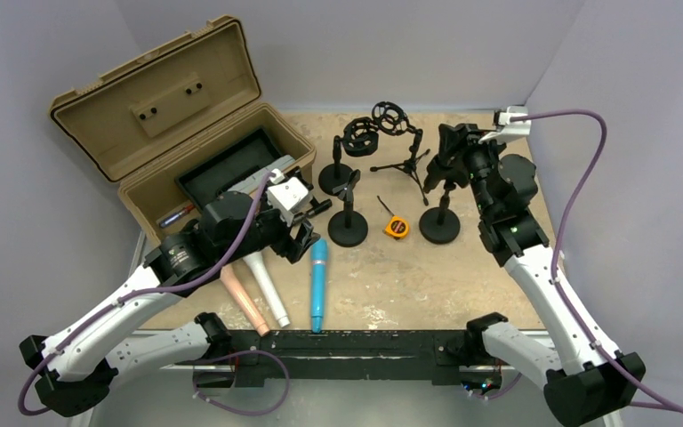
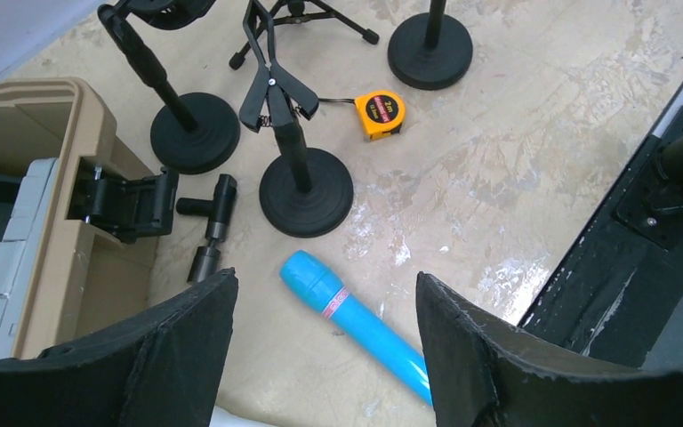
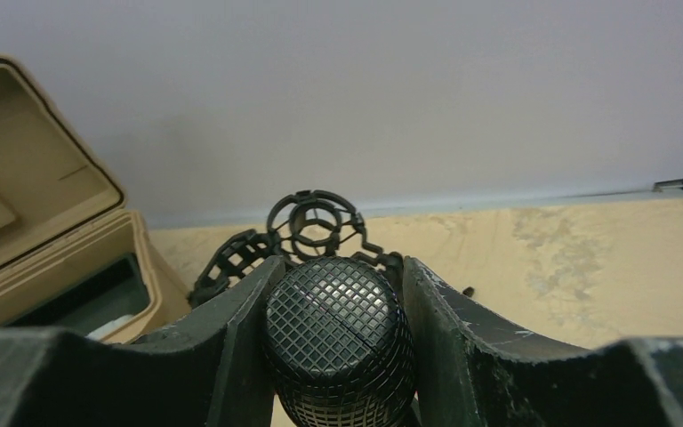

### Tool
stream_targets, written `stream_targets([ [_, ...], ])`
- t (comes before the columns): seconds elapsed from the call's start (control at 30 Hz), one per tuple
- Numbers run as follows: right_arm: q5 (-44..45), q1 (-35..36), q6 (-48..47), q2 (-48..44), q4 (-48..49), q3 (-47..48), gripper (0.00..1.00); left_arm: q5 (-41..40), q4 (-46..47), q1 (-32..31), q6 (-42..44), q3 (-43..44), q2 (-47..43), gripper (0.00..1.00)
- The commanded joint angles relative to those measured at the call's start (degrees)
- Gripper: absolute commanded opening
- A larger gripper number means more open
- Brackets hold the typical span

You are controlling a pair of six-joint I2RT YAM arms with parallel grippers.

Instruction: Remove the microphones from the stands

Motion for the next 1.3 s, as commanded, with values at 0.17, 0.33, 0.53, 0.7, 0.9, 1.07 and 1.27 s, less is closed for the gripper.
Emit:
stream_targets([
  [0.17,-1.3,7.3,5.4,1.0,10.0,0.4,0.0,-2.5,3.5,0.1,1.3,-1.0,0.2,0.71],
  [0.33,-1.5,10.0,7.3,4.3,13.5,0.9,0.0,-2.5,3.6,0.1,1.3,-1.1,0.7,0.71],
  [0.53,1.5,11.7,9.2,7.8,14.3,3.4,0.11,-3.0,4.0,0.1,1.3,-1.6,0.7,0.71],
  [0.7,2.6,11.8,8.5,5.2,12.6,2.1,0.41,-0.8,5.4,0.1,0.1,-1.5,1.6,0.72],
  [0.9,2.5,11.7,7.3,1.6,8.0,1.6,0.76,5.8,6.7,0.1,-7.1,4.2,6.6,0.77],
  [1.07,2.5,11.8,7.4,-1.7,4.3,1.8,0.83,8.4,9.6,0.1,-13.4,10.4,12.6,0.78],
  [1.27,6.3,11.7,10.4,-8.4,-1.4,2.8,0.87,3.6,10.5,-0.8,-17.4,20.9,22.1,0.81],
])
